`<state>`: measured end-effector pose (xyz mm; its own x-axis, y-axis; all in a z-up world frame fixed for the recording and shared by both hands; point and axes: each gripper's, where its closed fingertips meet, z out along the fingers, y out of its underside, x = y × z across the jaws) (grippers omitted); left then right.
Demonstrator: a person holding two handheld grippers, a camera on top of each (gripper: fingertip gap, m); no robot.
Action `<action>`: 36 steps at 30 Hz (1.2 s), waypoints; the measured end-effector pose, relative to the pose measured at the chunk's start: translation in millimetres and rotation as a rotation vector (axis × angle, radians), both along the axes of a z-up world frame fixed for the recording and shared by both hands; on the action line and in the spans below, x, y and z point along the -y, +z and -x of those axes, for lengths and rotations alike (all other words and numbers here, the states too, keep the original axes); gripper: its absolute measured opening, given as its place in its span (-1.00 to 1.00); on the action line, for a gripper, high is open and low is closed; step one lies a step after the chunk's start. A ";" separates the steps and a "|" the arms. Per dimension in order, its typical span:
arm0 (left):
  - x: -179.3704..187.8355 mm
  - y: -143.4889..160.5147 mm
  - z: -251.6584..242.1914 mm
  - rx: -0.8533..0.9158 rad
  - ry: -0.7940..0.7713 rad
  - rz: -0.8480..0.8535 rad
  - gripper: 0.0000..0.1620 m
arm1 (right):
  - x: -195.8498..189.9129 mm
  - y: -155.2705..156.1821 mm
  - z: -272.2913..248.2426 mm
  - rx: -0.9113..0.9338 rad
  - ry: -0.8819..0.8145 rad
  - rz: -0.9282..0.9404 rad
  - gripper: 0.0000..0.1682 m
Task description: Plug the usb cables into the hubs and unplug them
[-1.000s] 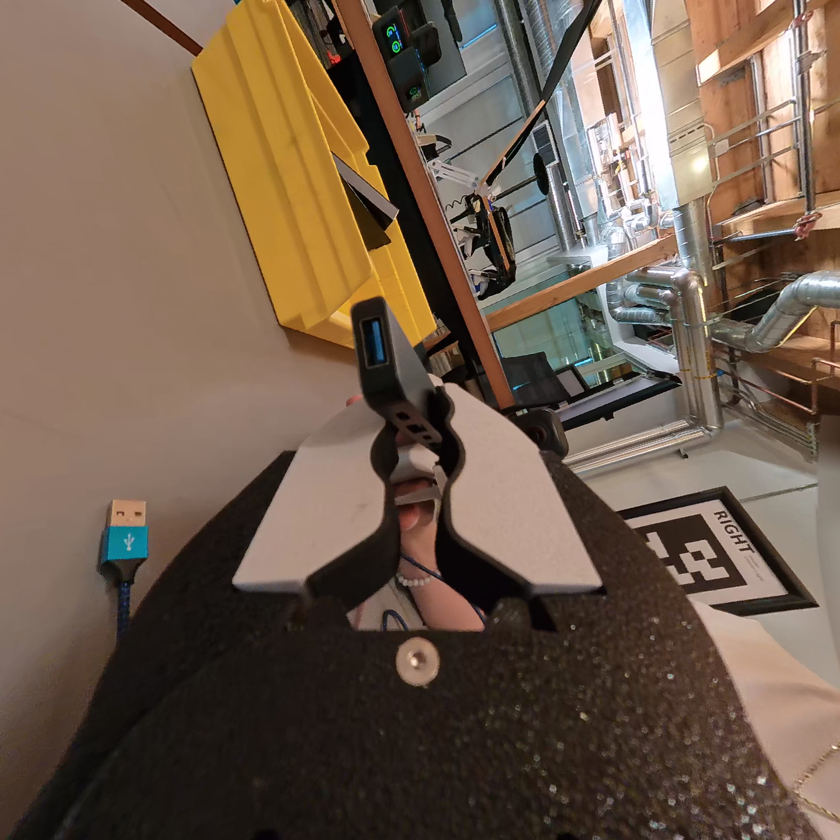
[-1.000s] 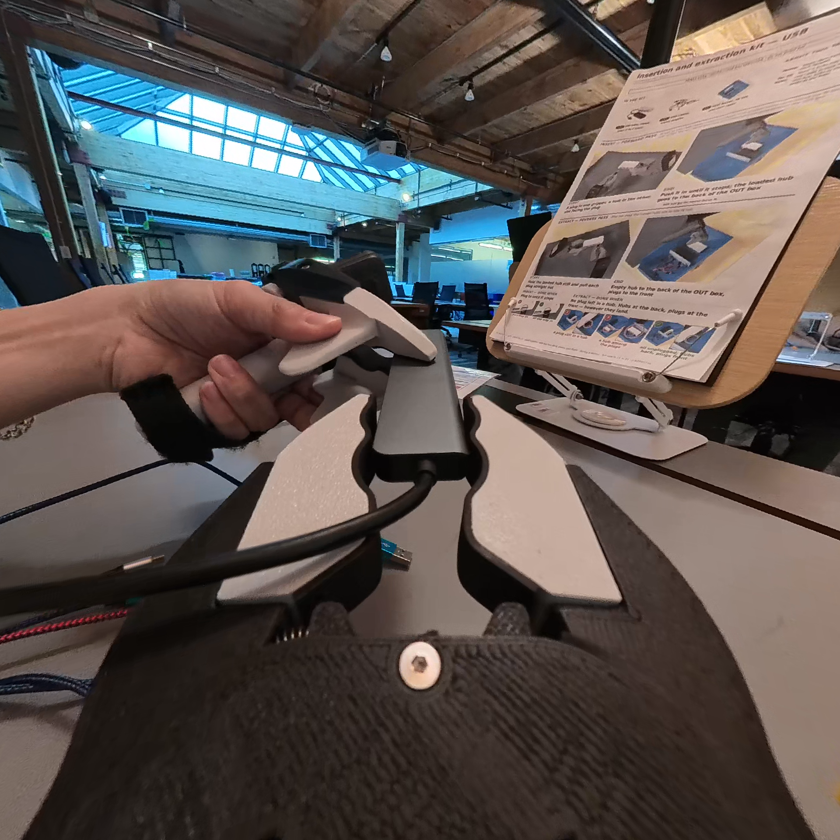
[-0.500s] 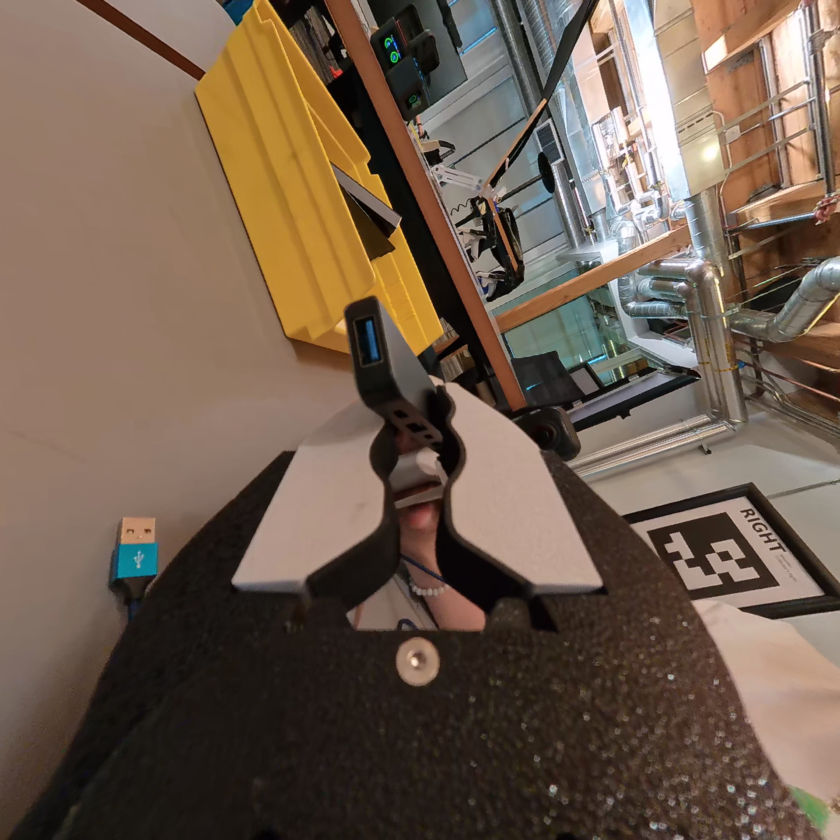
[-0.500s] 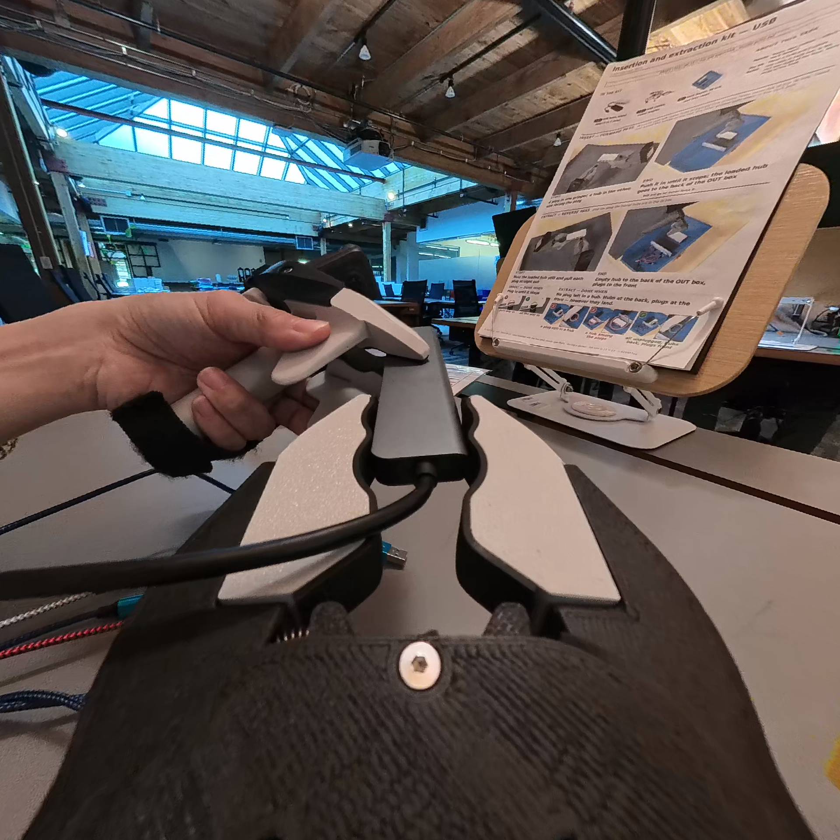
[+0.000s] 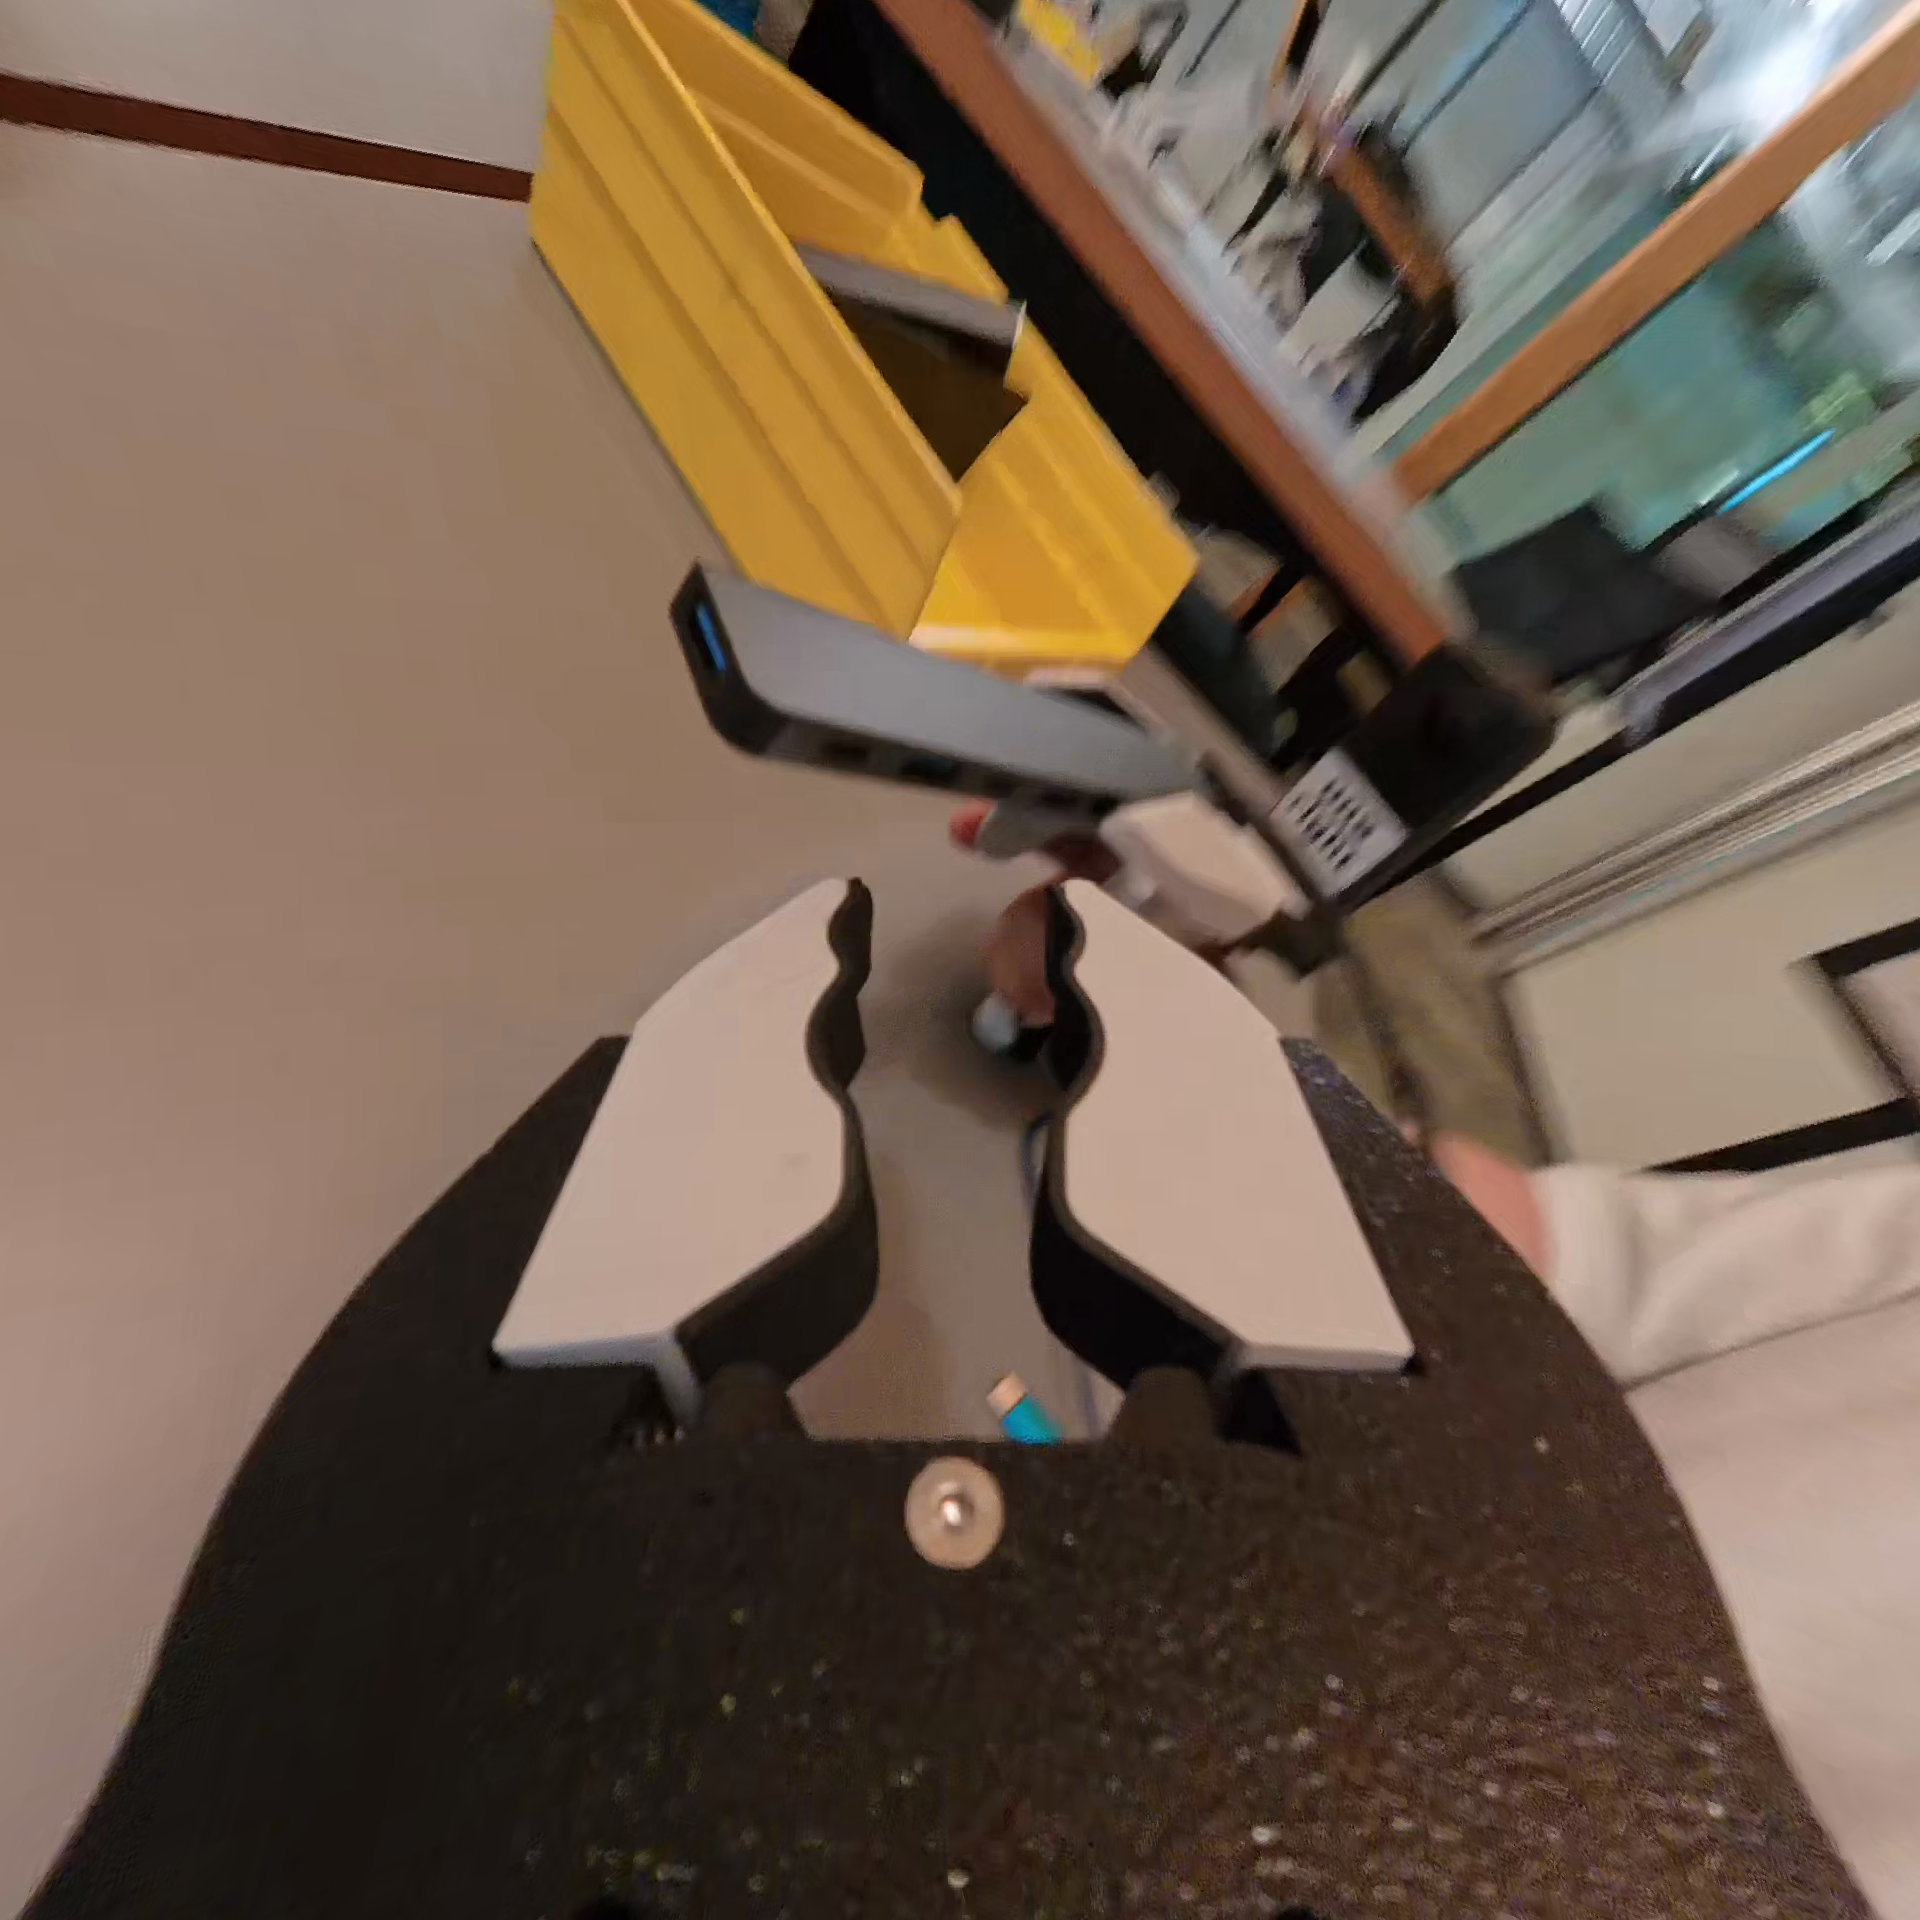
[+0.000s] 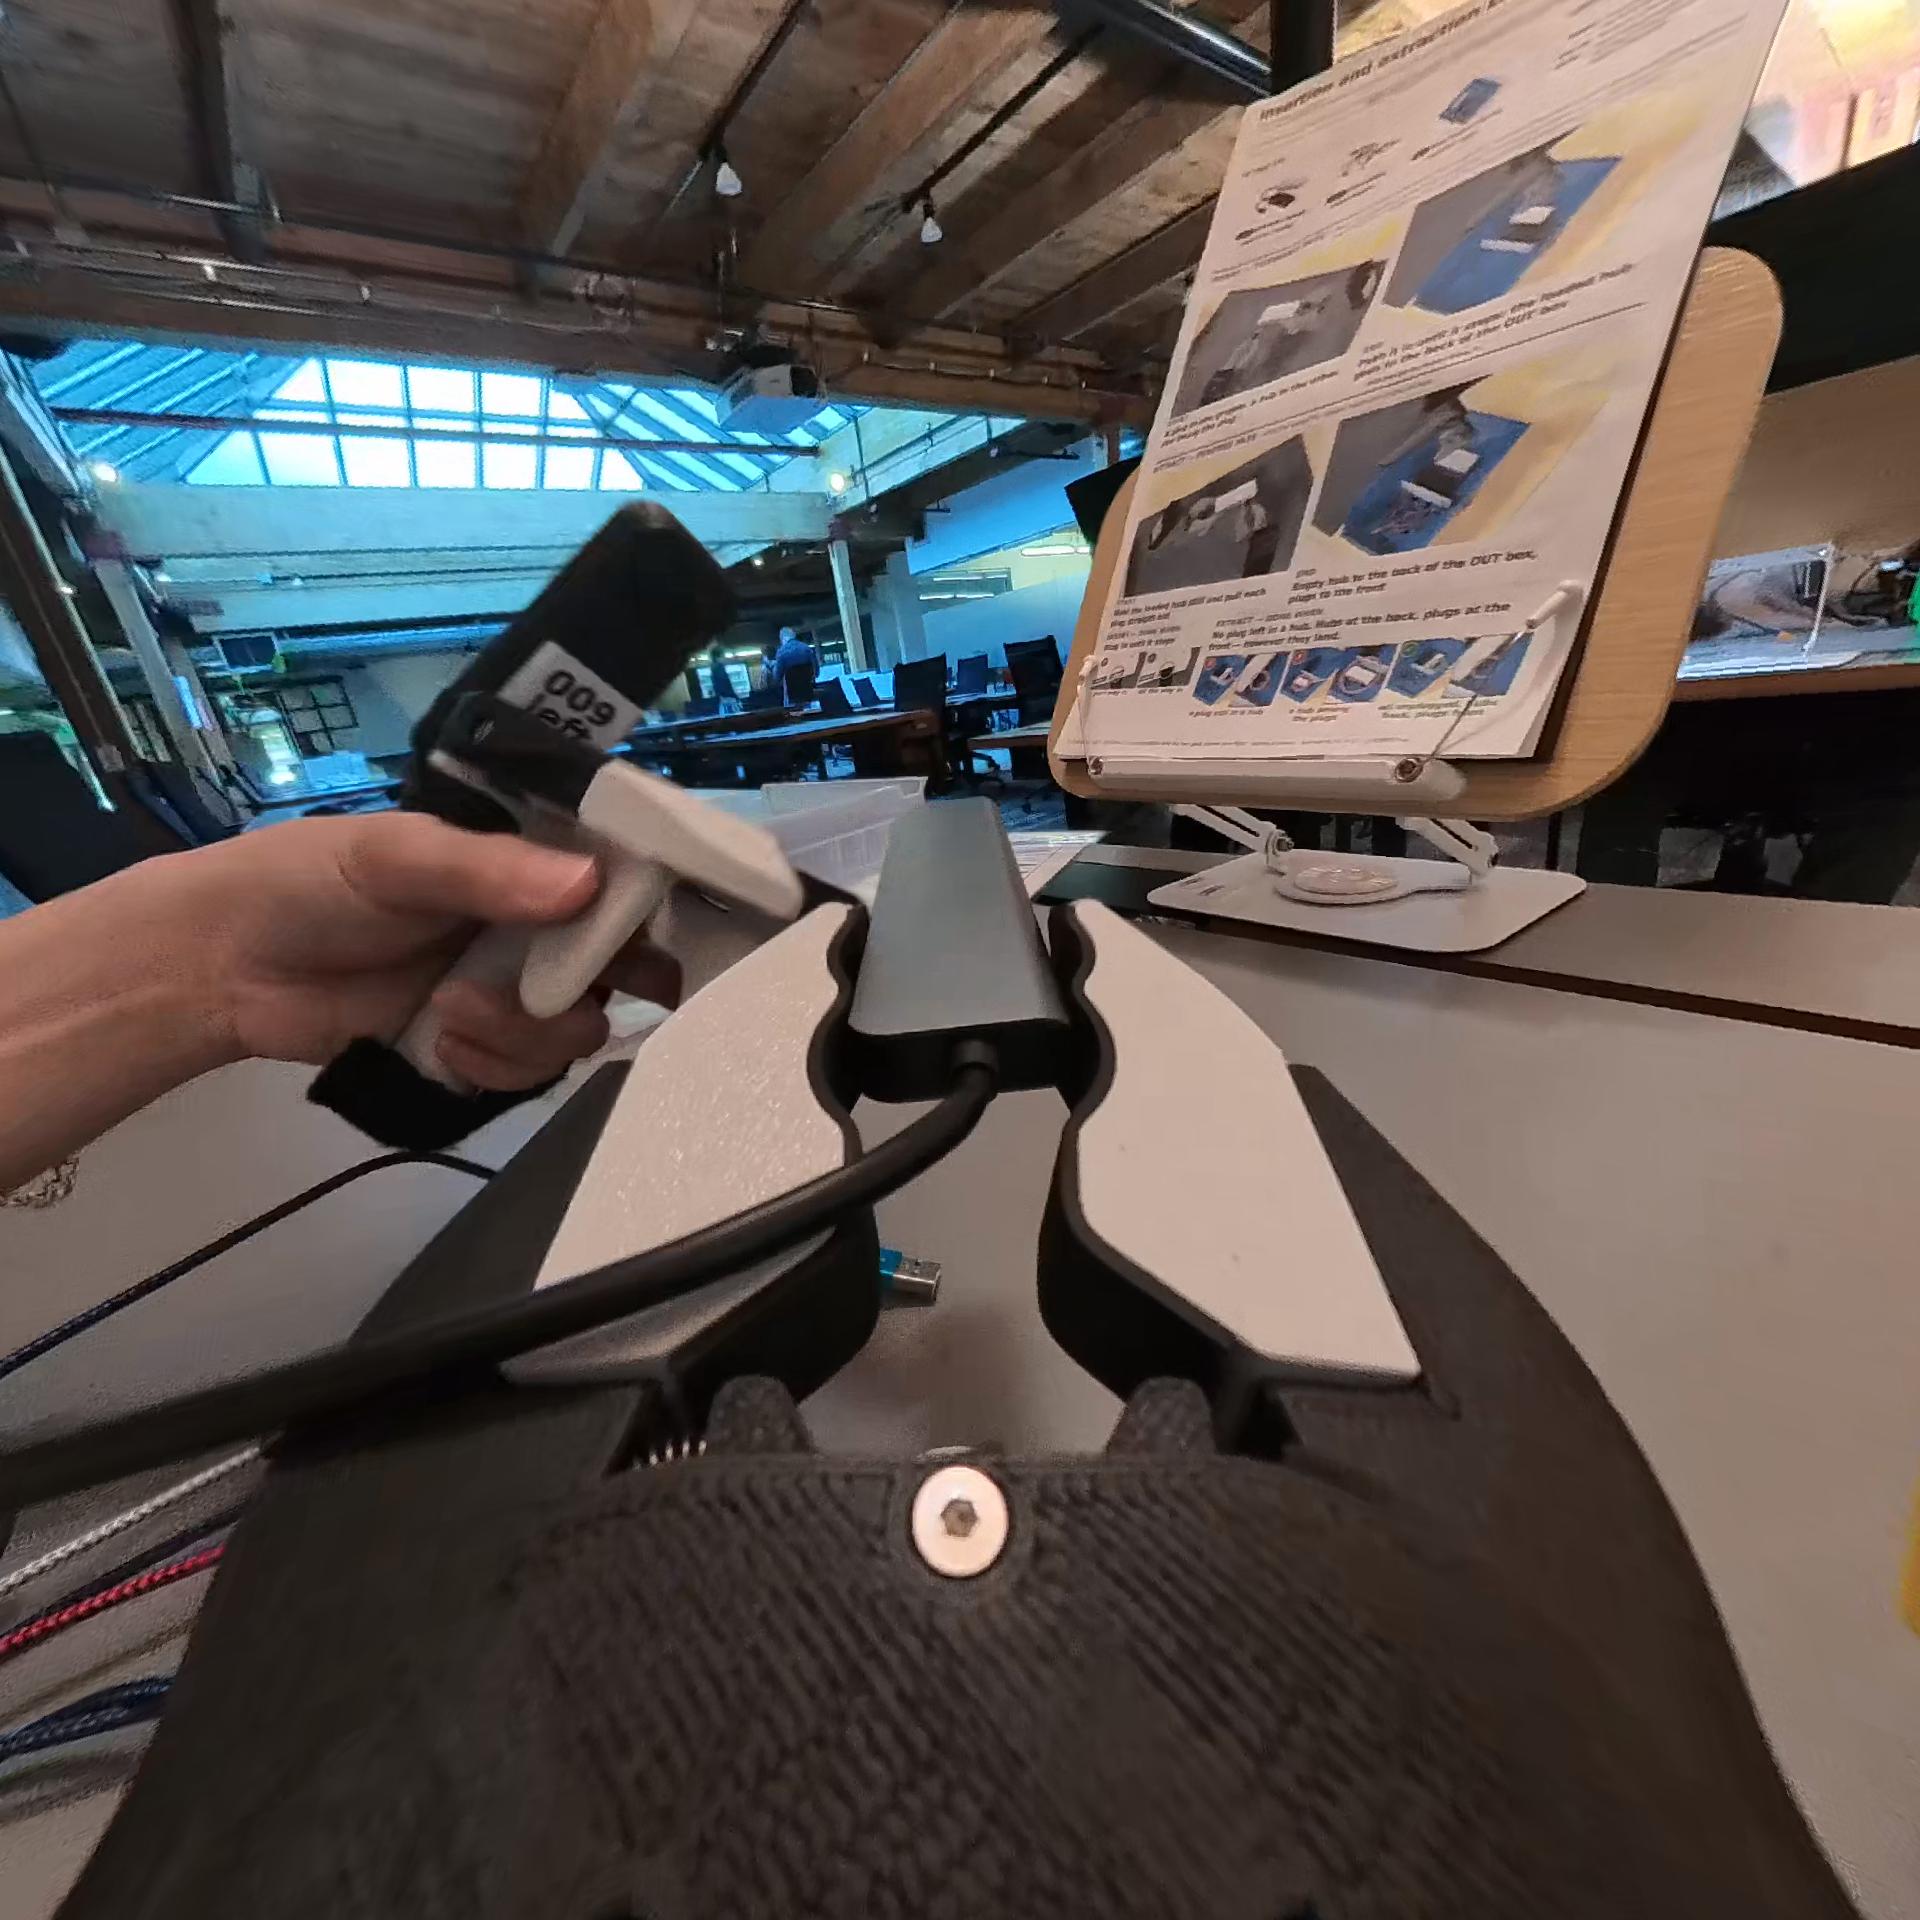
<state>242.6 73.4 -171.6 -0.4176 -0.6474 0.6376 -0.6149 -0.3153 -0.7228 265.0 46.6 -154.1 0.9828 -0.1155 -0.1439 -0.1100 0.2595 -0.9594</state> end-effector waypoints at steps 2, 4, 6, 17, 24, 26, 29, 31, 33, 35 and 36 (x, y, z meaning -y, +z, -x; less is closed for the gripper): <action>-8.6 -15.9 9.2 0.009 -0.014 -0.204 -0.62 | -0.2 -0.7 -0.8 0.006 -0.009 0.009 -0.59; -20.7 -42.2 17.3 -0.057 -0.018 -0.409 -0.61 | -3.1 -2.1 2.2 0.026 -0.005 0.031 -0.59; -27.0 -67.3 25.2 -0.143 -0.036 -0.543 -0.62 | -5.1 -2.9 5.3 0.049 -0.002 0.045 -0.59; -30.7 -113.9 19.1 -0.265 0.005 -0.656 -0.65 | -4.3 -2.0 5.8 0.042 0.014 0.035 -0.59; -25.6 -90.1 23.5 -0.285 -0.019 -0.703 -0.61 | -2.9 -1.5 2.7 0.021 0.010 0.024 -0.59; -24.9 -93.6 25.5 -0.309 -0.042 -0.753 -0.61 | -2.7 -1.2 3.0 0.019 0.016 0.022 -0.59; -20.0 -100.3 17.8 -0.269 -0.056 -0.770 -0.65 | -3.1 -1.3 4.1 0.024 0.022 0.024 -0.59; -22.9 -111.5 16.8 -0.306 -0.044 -0.783 -0.64 | -3.4 -1.4 4.9 0.030 0.022 0.026 -0.59; -26.3 -115.6 14.0 -0.294 -0.011 -0.799 -0.67 | -4.0 -1.6 6.0 0.034 0.030 0.029 -0.59; -25.3 -116.3 12.7 -0.274 0.005 -0.793 -0.66 | -4.1 -1.7 5.9 0.032 0.031 0.030 -0.59; -24.3 -116.5 12.3 -0.261 0.008 -0.791 -0.66 | -4.2 -1.8 6.1 0.030 0.035 0.031 -0.59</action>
<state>230.3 97.6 -288.1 -0.3124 -0.9474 0.0693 -0.7935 0.2202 -0.5674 258.9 50.8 -155.9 0.9902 -0.0845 -0.1111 -0.0895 0.2266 -0.9699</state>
